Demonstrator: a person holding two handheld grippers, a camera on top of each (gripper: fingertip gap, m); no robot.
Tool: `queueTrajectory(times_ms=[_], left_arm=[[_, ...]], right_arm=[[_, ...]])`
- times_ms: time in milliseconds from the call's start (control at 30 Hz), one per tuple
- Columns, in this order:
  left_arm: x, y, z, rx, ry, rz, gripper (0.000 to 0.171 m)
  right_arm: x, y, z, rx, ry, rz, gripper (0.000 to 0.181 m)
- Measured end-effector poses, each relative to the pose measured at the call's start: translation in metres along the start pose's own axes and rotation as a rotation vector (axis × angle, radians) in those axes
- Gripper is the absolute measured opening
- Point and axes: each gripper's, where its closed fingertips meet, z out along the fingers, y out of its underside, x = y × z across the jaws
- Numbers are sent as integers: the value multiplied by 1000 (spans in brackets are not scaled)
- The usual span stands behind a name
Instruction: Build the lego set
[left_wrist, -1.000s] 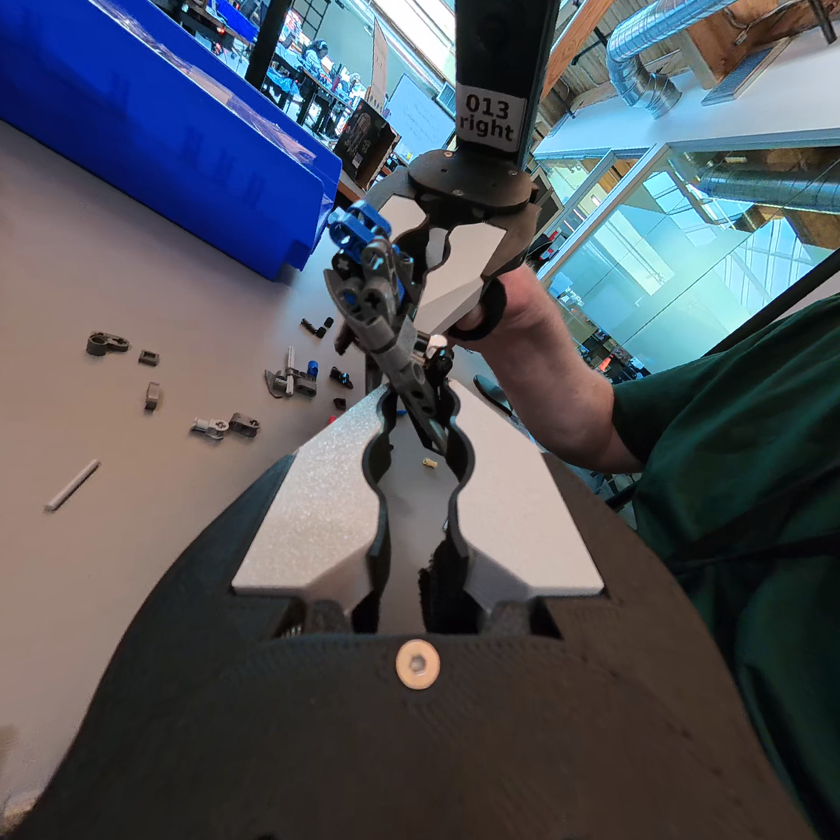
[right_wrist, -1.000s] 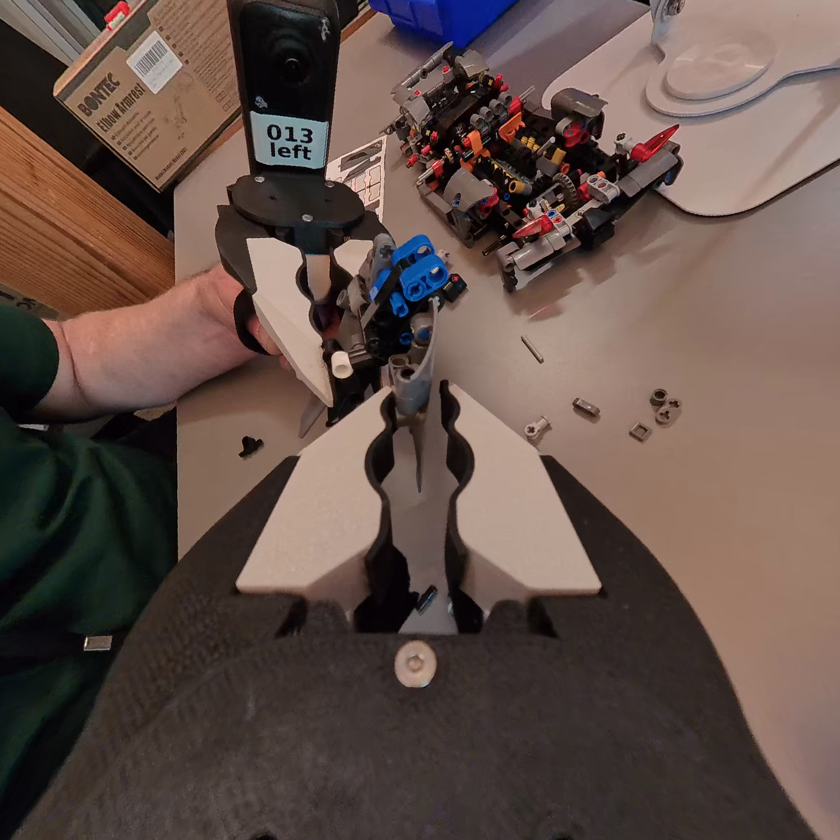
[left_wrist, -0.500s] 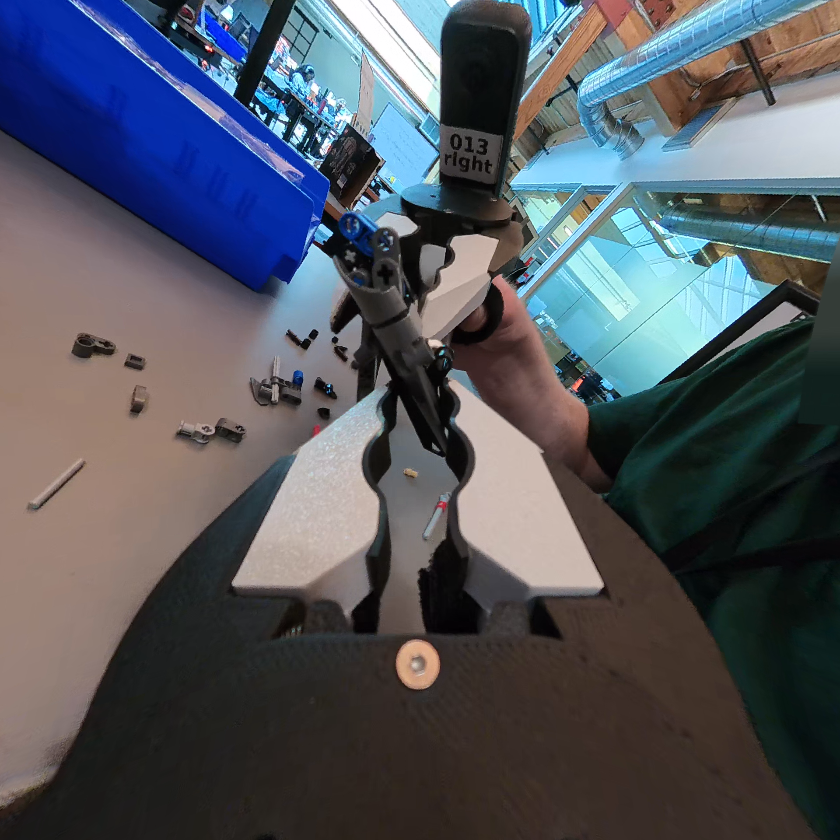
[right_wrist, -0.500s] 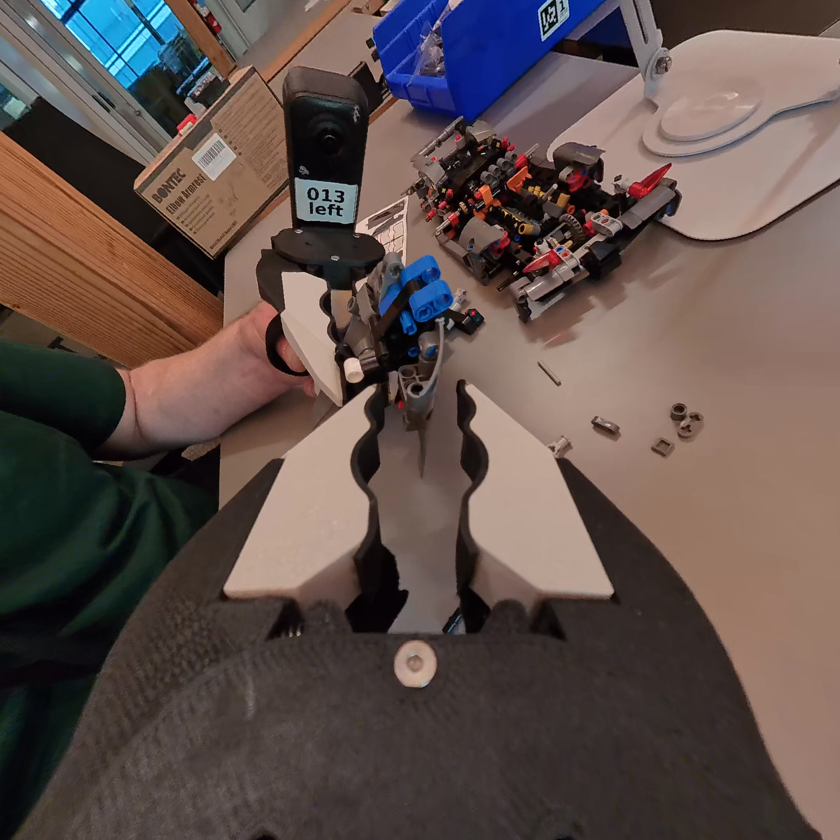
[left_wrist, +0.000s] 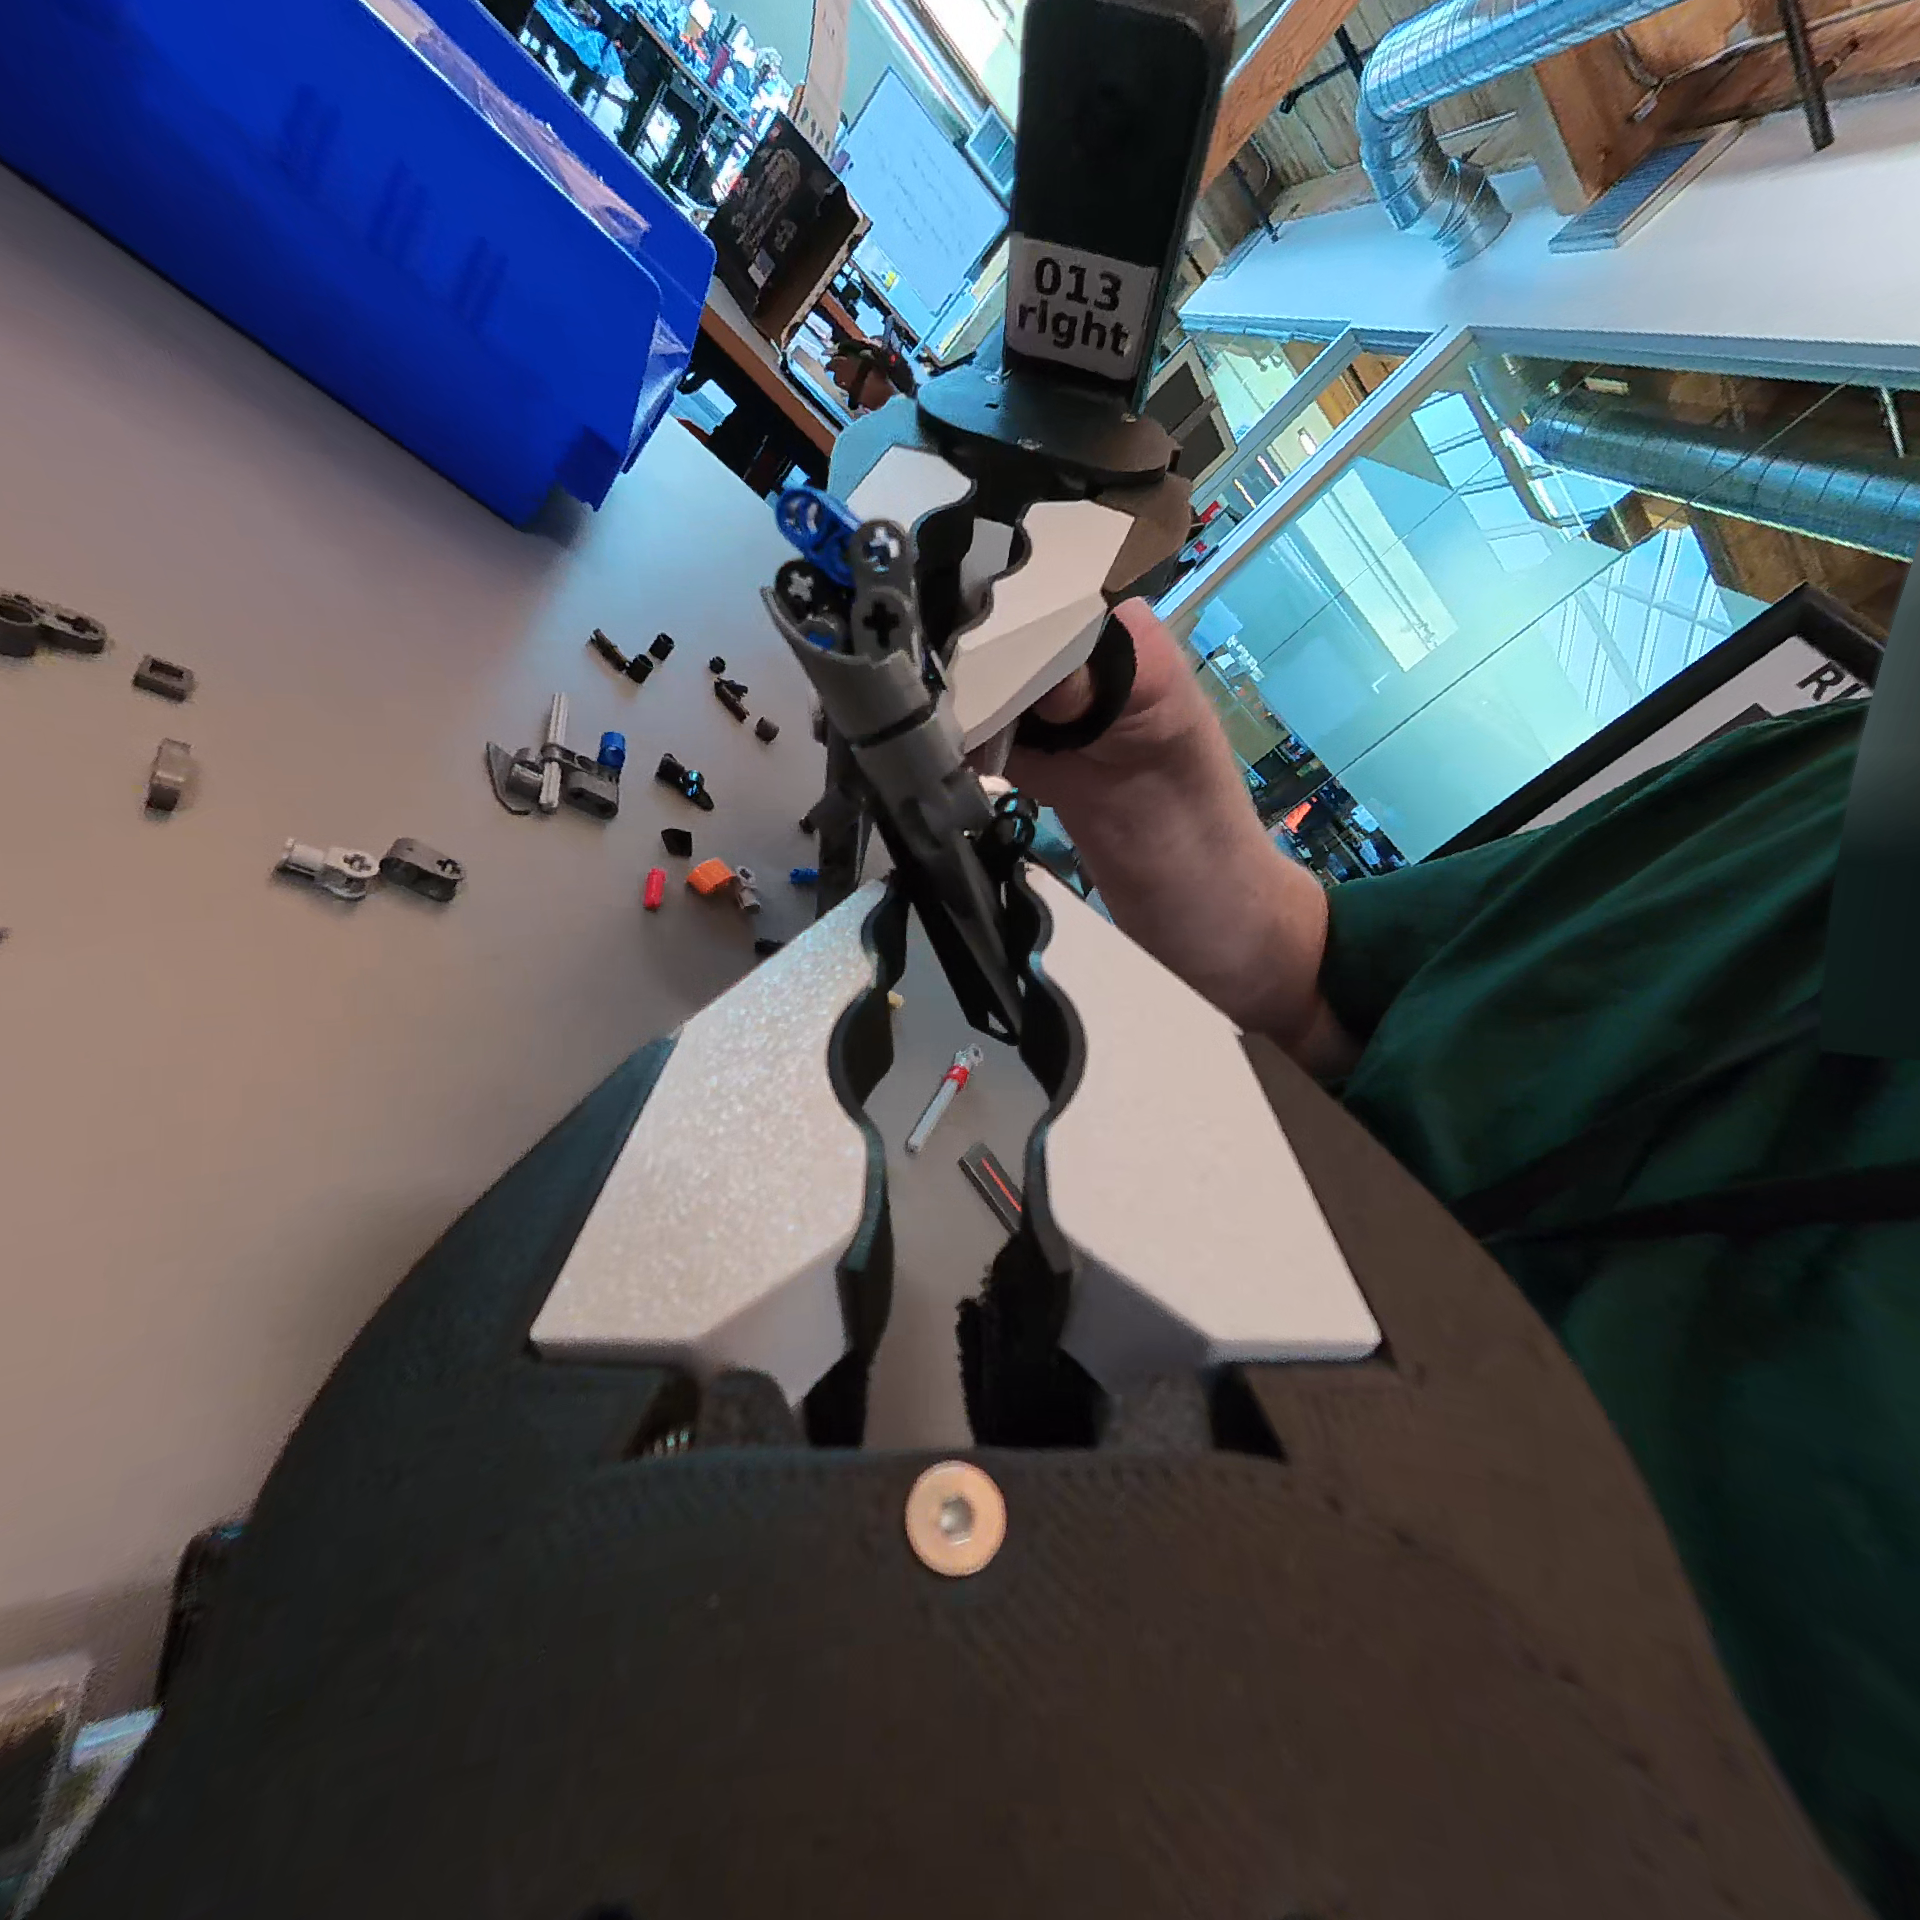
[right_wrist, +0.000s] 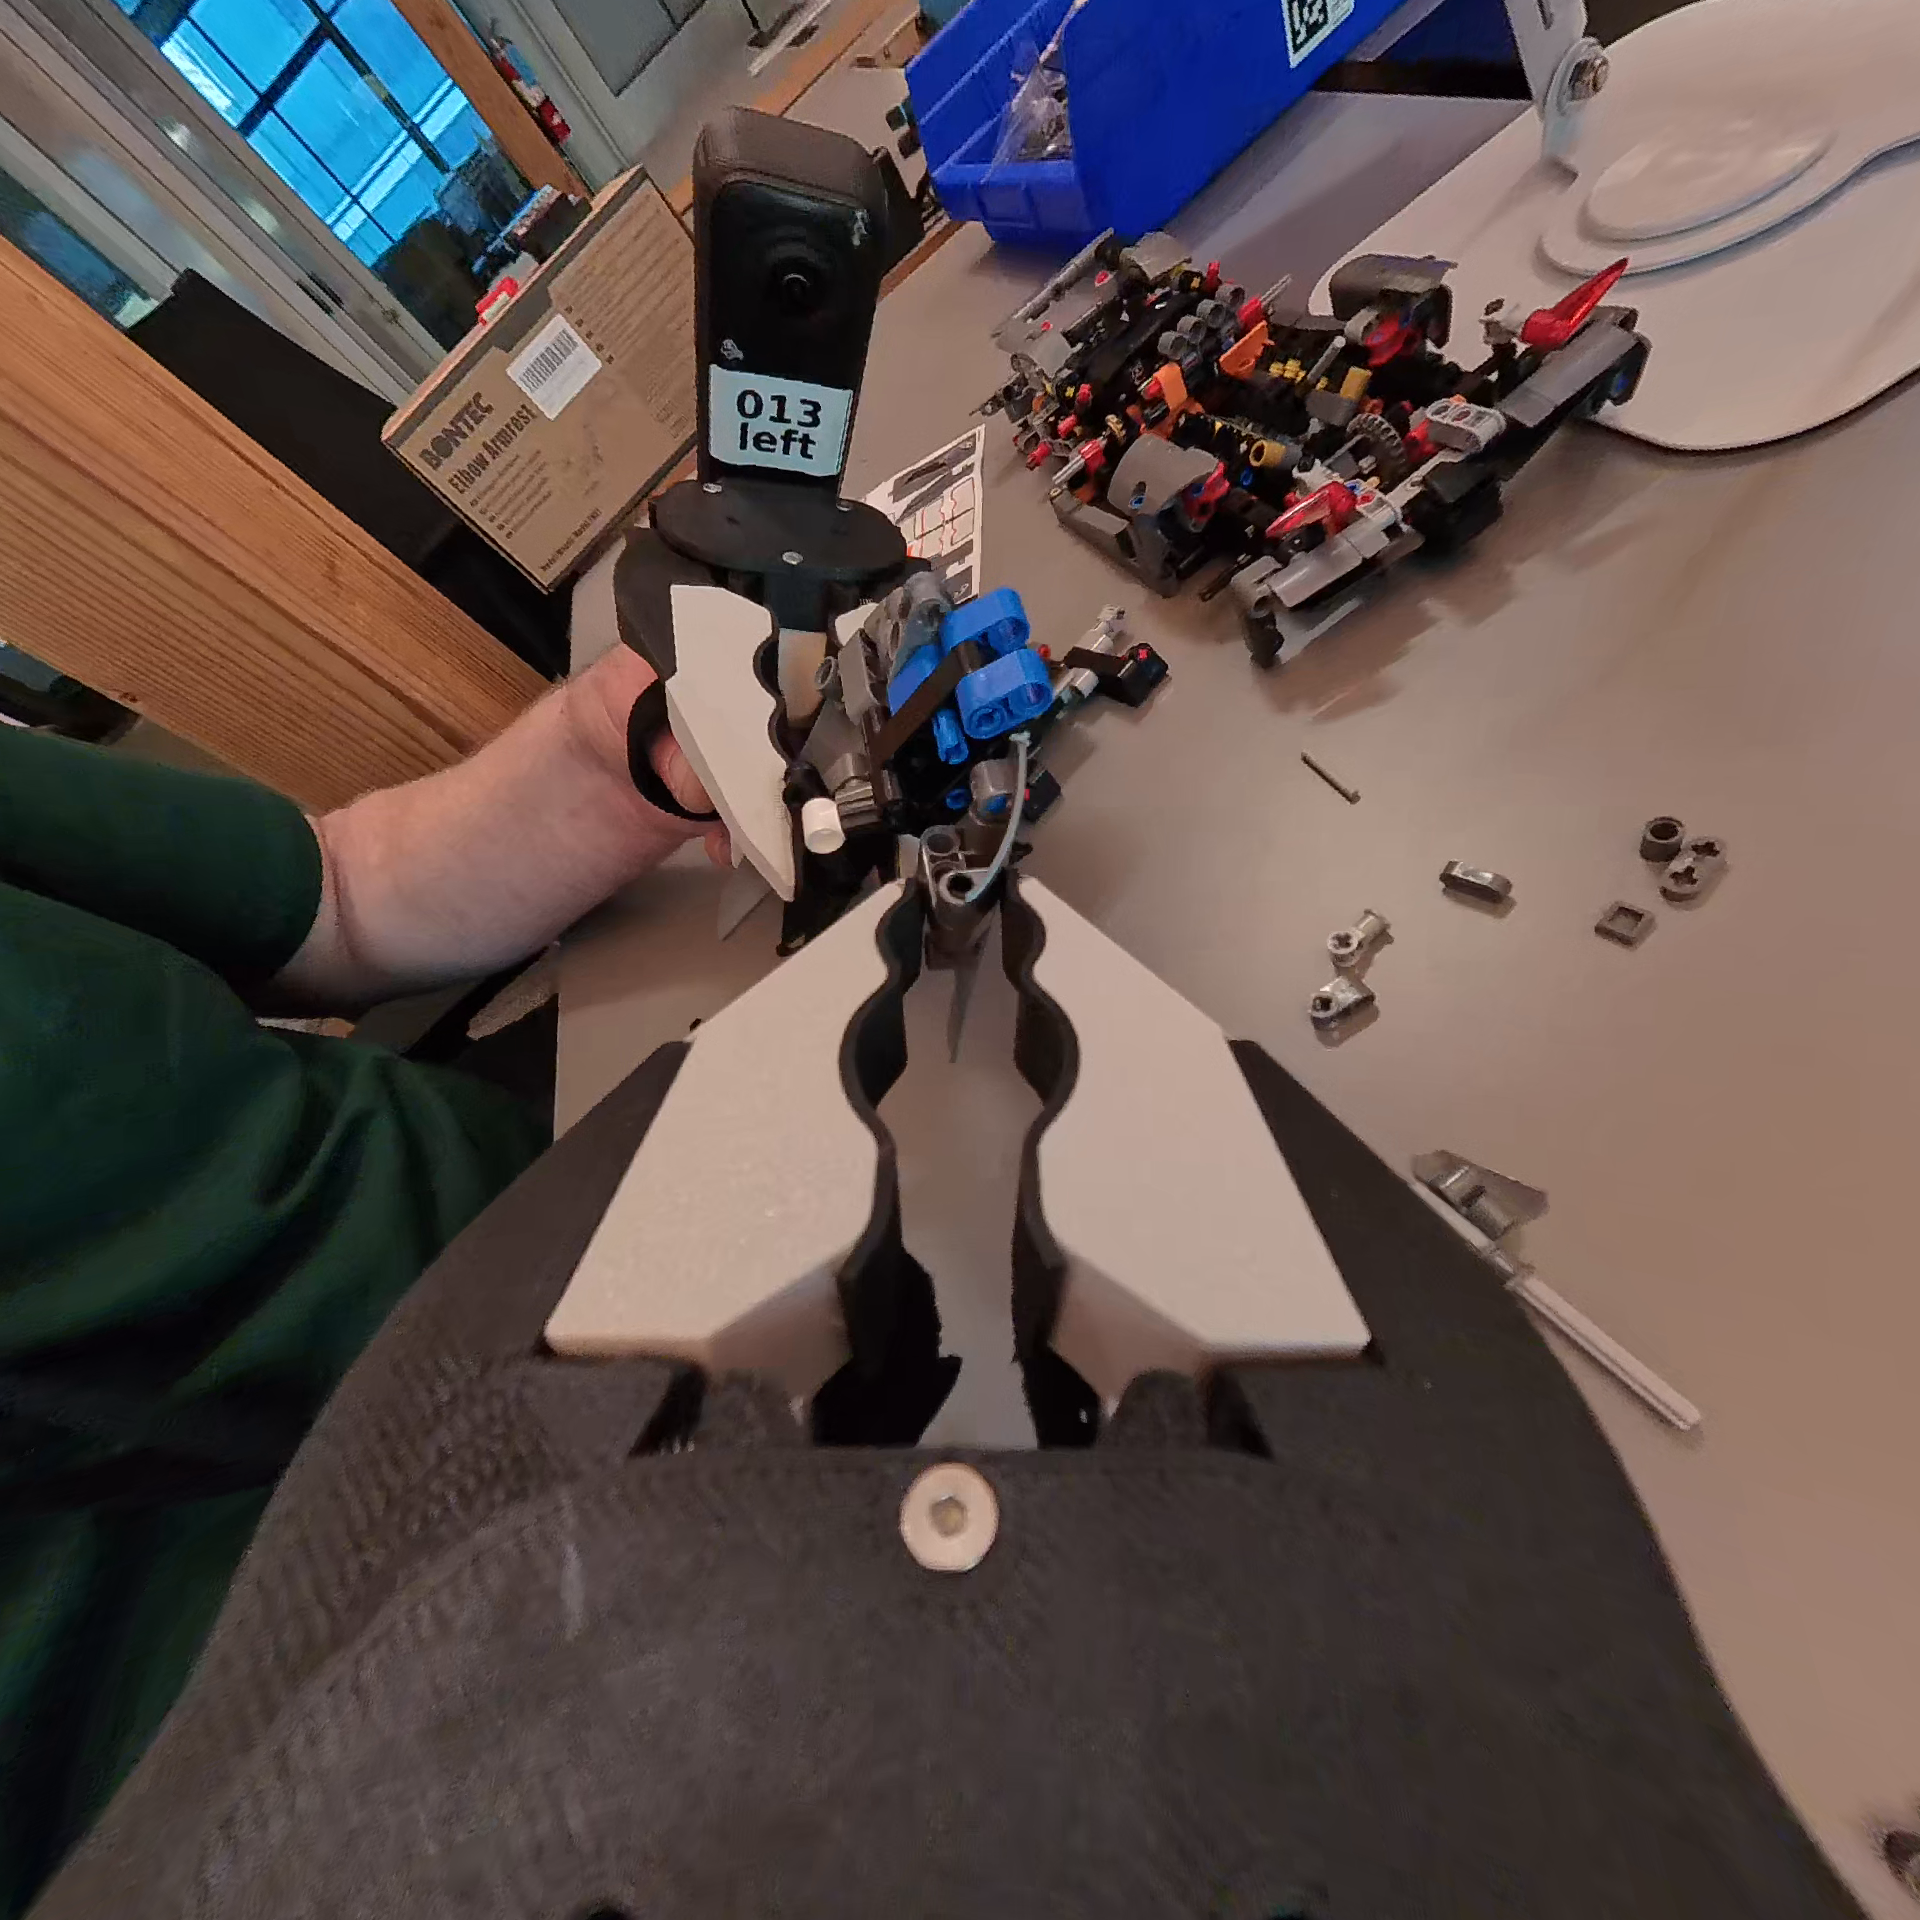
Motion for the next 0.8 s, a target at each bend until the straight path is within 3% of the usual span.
queueTrajectory(times_ms=[367, 800], left_arm=[[-5, 21, -1, -127, -91, -9, 18], [-23, 45, -9, -186, -220, 3, 21]], right_arm=[[0, 21, 5, -86, -14, 68, 12], [6, 46, 17, -135, -43, 156, 12]])
